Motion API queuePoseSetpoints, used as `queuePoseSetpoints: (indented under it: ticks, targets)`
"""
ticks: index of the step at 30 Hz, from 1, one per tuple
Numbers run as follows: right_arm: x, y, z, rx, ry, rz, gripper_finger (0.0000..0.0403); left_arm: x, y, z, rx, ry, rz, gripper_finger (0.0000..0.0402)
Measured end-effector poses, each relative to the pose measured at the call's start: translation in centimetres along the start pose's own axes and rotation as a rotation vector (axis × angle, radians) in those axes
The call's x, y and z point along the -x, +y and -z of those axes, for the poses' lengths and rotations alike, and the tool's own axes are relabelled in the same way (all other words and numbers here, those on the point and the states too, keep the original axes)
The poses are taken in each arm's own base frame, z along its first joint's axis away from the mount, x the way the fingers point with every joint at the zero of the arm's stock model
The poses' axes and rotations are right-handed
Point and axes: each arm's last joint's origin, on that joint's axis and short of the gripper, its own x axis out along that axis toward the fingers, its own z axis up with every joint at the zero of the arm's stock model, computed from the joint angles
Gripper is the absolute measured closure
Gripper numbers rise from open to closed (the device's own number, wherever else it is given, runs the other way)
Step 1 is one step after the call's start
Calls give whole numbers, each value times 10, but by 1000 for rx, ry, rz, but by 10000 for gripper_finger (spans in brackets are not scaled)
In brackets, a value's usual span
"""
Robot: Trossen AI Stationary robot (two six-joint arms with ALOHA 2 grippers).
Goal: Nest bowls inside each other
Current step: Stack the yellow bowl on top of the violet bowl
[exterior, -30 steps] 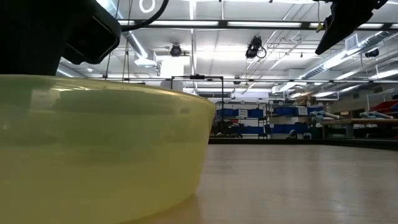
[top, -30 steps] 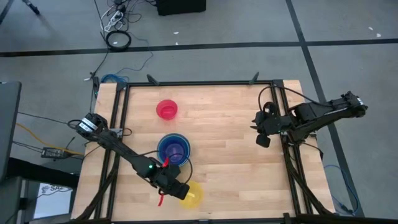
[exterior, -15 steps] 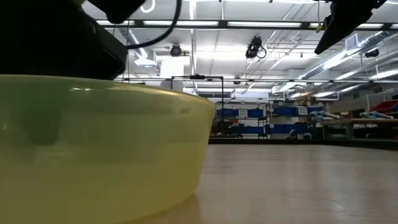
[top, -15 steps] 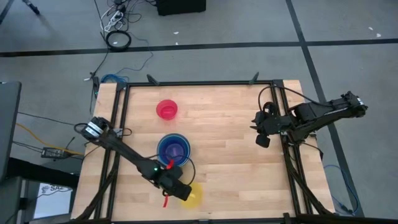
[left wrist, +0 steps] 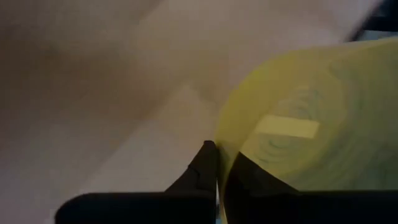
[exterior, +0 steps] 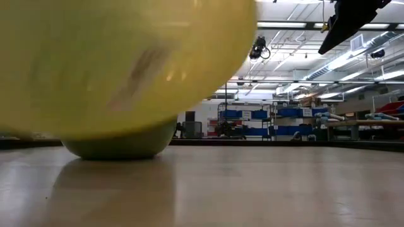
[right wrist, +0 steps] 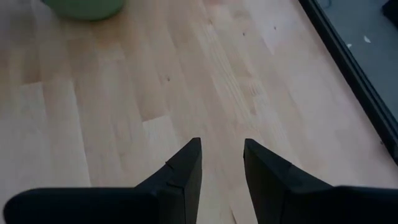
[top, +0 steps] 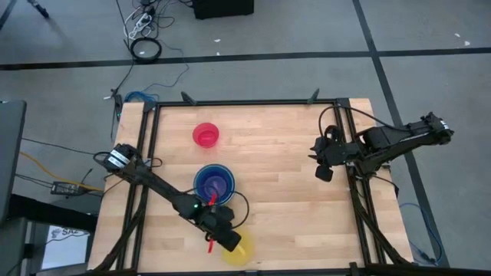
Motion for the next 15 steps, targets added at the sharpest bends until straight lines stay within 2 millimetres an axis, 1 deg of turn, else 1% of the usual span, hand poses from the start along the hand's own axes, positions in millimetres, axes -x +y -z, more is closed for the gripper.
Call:
queuePoseSetpoints:
  ticks: [3,7,11,15]
  targets:
    - [0,0,0,3,-6,6,296,12,-13,-2,-27,-3,53,395]
    - [0,0,-2,5,-16,4,297,43,-30,-9,-64,-35,99,396]
    - [0,1,-5,10,-46,-6,296,81,-31,-20,-106,-137,-5,394]
    - [0,3,-8,22,-81,-19,296,125,-25,-31,-120,-258,-160,394]
